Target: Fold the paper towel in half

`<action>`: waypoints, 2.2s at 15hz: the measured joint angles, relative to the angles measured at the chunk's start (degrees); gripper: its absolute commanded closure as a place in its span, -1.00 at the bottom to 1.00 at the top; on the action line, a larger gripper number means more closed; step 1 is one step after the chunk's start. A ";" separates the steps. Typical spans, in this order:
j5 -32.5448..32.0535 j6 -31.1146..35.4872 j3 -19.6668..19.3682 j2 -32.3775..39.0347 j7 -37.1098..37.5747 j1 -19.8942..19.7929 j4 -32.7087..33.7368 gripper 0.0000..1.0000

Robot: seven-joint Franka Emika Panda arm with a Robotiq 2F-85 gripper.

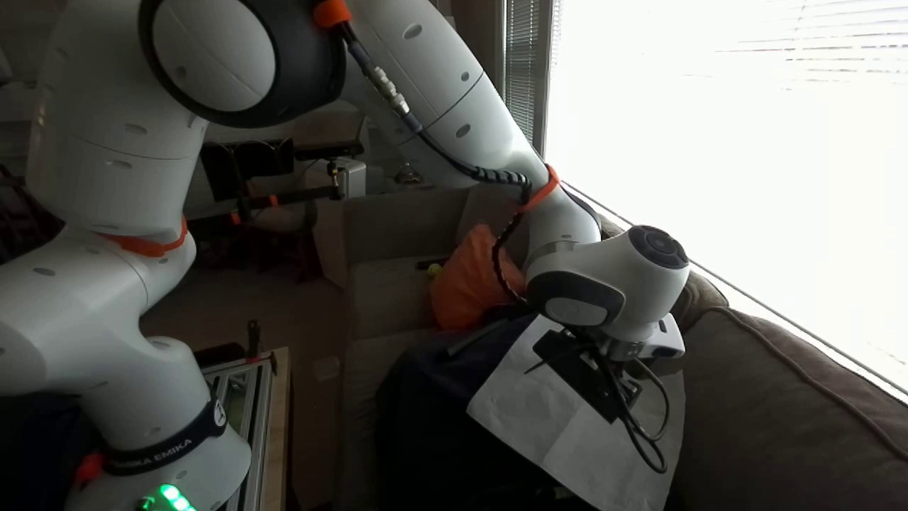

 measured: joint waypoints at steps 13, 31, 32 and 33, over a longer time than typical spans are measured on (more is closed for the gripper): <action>-0.19 4.20 0.85 4.78 1.11 0.83 3.18 -0.62; -2.55 4.20 1.12 9.33 1.47 0.80 6.17 1.00; -2.55 4.20 1.15 9.32 1.47 0.78 6.30 1.00; -2.56 4.20 1.19 9.27 1.48 0.76 6.42 1.00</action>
